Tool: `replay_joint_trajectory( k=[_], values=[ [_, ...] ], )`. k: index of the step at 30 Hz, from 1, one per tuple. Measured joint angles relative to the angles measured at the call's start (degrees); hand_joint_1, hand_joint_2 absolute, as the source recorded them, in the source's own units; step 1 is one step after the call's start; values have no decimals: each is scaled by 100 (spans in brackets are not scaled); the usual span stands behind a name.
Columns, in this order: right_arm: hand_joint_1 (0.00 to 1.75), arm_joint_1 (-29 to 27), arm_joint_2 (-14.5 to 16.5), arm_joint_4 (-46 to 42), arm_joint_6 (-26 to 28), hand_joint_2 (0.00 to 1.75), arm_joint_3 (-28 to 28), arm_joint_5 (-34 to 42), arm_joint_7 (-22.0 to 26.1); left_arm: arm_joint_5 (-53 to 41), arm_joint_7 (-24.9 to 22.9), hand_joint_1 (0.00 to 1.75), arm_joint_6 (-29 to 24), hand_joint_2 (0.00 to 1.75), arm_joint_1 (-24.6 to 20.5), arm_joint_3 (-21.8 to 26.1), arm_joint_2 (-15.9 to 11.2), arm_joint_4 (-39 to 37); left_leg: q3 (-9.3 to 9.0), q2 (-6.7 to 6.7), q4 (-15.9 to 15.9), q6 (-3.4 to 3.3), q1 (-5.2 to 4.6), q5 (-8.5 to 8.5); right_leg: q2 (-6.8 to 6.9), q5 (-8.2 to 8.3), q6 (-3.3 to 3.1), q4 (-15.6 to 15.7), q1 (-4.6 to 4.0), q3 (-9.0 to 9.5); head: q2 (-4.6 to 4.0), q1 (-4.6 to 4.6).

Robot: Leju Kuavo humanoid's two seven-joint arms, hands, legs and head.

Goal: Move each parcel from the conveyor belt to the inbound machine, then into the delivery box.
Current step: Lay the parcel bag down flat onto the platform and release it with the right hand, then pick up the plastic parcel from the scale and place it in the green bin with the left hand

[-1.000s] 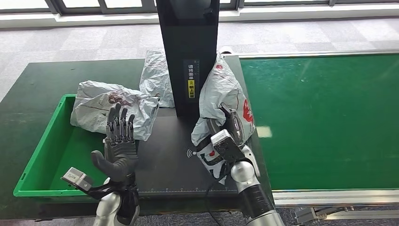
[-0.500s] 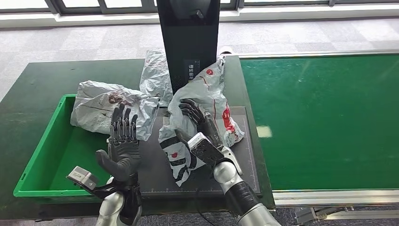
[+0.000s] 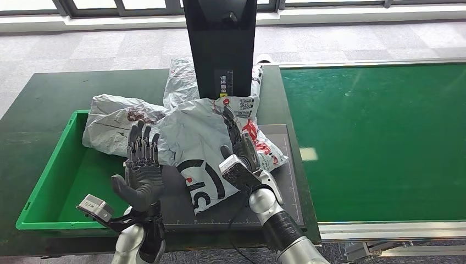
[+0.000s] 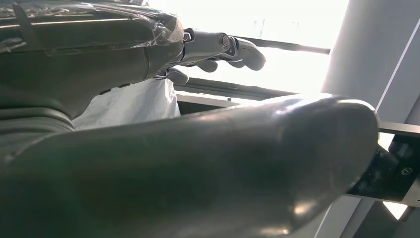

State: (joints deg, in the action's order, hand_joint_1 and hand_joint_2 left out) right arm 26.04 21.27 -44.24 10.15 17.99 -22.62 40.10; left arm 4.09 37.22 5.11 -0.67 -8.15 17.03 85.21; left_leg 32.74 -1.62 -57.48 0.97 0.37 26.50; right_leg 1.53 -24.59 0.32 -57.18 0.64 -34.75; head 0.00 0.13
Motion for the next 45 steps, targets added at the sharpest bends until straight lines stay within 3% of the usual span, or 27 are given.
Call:
replay_joint_trajectory(
  k=[3, 8, 12, 15, 17, 22, 28, 32, 37, 45],
  values=[
    [0, 0, 0, 0, 110, 0, -1, -62, -2, -7, 0, 0, -17, 0, 1, 0, 0, 5, 0, 0, 0, 0, 0, 0, 0, 0, 0, 0, 0, 0, 0, 0],
    [0, -31, -13, -78, 741, 0, -1, -556, -66, -73, 1, 0, -84, 0, 4, 0, -2, 35, 0, 0, 0, 0, 0, 0, 0, 0, 0, 1, 0, -1, -1, 0],
    [0, -259, -60, -611, 1603, 175, 0, -1185, -59, -119, 1, 0, -162, 0, 9, 0, -3, 64, -1, 1, -1, 0, 0, 0, 1, 0, 0, 1, 0, -1, -1, -1],
    [0, -630, -103, -1454, 2614, 175, -24, -1895, -14, -332, 1, 0, -433, 0, 12, -6, -7, 99, -1, 0, -2, -1, -1, 2, 0, -1, 1, 2, 1, -3, -1, -1],
    [0, -876, -138, -2188, 2930, 175, -144, -2436, 4, -680, 0, 0, -873, 0, 1, -60, -19, 127, -1, -2, -4, 0, -3, 3, -1, -1, 1, 5, 1, -8, -2, -2],
    [0, -1307, -225, -3788, 3004, 175, -1112, -2731, -25, -1969, 0, 0, -2491, 0, -276, -703, -107, -290, -2, 16, -9, -7, -11, 7, 22, -4, 7, 15, 5, 4, -1, 2],
    [0, -1562, -270, -4378, 2997, 175, -2378, -2528, -3, -3720, -126, 0, -3218, 0, -1352, -901, 50, -2180, -2, 3, -11, -24, -20, -2, 15, 17, 23, 15, 20, 8, -2, 1],
    [0, -1643, -293, -4315, 2982, 175, -2997, -2628, -39, -4429, -542, 0, -3317, 0, -2016, -925, 231, -3492, 0, 0, -11, -30, -20, -7, 19, 22, 24, 13, 24, 11, -2, 1],
    [0, -1643, -302, -4100, 2981, 175, -3350, -2682, -12, -4701, -1080, 0, -3210, 0, -2491, -1098, 360, -4729, 1, 4, -10, -30, -19, -7, 15, 21, 24, 11, 23, 9, -1, 1],
    [0, -1643, -302, -3960, 2983, 175, -3567, -2629, 0, -4920, -1589, 0, -3182, 0, -2787, -1384, 419, -5697, 6, 6, -9, -31, -18, -6, 17, 18, 25, 11, 23, 6, 0, 1]
  ],
)
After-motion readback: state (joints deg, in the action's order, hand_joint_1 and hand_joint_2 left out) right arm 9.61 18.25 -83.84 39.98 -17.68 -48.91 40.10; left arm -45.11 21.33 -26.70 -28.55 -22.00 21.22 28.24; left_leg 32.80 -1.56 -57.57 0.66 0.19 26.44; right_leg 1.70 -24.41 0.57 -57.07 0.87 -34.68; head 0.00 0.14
